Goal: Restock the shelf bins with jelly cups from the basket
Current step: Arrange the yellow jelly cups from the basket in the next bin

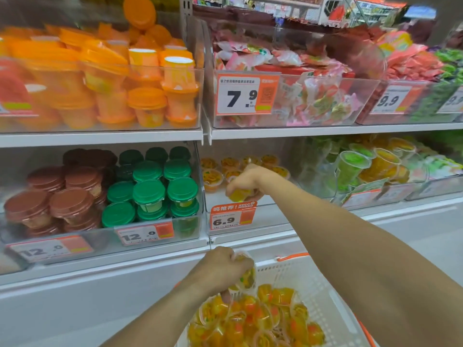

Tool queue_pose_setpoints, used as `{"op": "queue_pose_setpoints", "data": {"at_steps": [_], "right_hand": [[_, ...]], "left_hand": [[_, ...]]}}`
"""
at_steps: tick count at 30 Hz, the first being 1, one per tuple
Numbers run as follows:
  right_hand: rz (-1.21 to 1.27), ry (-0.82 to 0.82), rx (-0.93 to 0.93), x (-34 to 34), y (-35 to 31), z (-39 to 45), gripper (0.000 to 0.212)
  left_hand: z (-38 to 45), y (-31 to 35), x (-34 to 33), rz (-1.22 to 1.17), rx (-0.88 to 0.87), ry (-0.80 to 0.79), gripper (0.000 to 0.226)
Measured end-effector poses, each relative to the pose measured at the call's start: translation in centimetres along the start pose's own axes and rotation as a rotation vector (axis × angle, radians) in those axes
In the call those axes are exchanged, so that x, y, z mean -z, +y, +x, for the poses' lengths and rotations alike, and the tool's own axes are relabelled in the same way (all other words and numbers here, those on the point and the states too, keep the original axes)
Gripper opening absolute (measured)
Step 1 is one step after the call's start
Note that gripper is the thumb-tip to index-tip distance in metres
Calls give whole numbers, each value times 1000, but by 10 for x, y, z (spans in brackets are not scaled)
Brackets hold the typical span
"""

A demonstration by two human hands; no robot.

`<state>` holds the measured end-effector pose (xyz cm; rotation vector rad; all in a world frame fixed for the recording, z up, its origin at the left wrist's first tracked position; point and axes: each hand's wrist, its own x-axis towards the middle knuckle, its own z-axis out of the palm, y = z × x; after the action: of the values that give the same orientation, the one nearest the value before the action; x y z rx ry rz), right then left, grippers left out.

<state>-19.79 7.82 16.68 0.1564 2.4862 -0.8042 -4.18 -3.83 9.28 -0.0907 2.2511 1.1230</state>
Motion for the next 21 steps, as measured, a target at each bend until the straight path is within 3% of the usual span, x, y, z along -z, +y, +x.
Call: {"op": "queue_pose_setpoints", "data": {"at_steps": [2, 5, 7, 10, 14, 21], "right_hand": [[-169, -76, -28, -6, -4, 11, 48], [-263, -191, -27, -14, -4, 19, 29], [-222, -253, -45, -16, -1, 28, 30], [29, -318, -99, -17, 7, 40, 36], [191, -238, -117, -20, 18, 54, 19], [153, -166, -65, -25, 24, 58, 41]], "left_hand": [[2, -2, 1, 78, 2, 8, 40], [6, -2, 1, 120, 5, 2, 35], [9, -2, 2, 107, 10, -6, 38], [12, -3, 4, 49, 3, -12, 37], [14, -2, 3, 15, 7, -17, 36], [17, -2, 3, -178, 5, 36, 43]]}}
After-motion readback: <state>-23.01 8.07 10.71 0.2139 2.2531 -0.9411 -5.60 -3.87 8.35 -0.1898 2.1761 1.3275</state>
